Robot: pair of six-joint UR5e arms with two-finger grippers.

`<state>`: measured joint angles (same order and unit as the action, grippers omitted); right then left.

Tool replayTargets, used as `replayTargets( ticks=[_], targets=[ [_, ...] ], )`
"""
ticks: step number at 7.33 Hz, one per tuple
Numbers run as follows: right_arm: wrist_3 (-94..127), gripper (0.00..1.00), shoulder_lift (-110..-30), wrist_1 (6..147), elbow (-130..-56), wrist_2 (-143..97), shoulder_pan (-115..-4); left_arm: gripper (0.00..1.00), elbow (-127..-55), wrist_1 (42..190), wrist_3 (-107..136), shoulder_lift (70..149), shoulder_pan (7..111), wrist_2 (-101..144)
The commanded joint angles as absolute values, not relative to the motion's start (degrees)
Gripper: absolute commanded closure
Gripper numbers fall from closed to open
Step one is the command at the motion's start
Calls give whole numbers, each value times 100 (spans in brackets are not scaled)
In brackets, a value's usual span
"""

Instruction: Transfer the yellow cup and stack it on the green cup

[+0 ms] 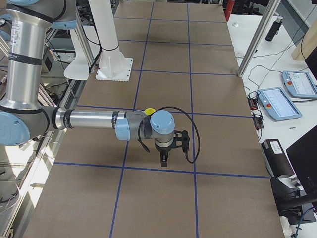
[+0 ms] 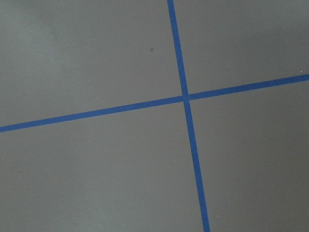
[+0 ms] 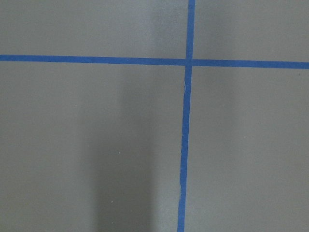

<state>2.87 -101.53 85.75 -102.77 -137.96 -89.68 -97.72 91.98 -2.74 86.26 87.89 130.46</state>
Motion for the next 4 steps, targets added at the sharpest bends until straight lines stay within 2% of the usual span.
replayTargets(
  ticks=[1, 4],
  targets=[
    [220, 0, -10160, 8684, -10301, -13825, -9088, 0, -9633, 9272, -281, 8613, 8798, 13078],
    [220, 0, -10178, 8657, -10248, -13834, -9088, 0, -9519, 9316, -516, 8613, 8798, 13315]
  ],
)
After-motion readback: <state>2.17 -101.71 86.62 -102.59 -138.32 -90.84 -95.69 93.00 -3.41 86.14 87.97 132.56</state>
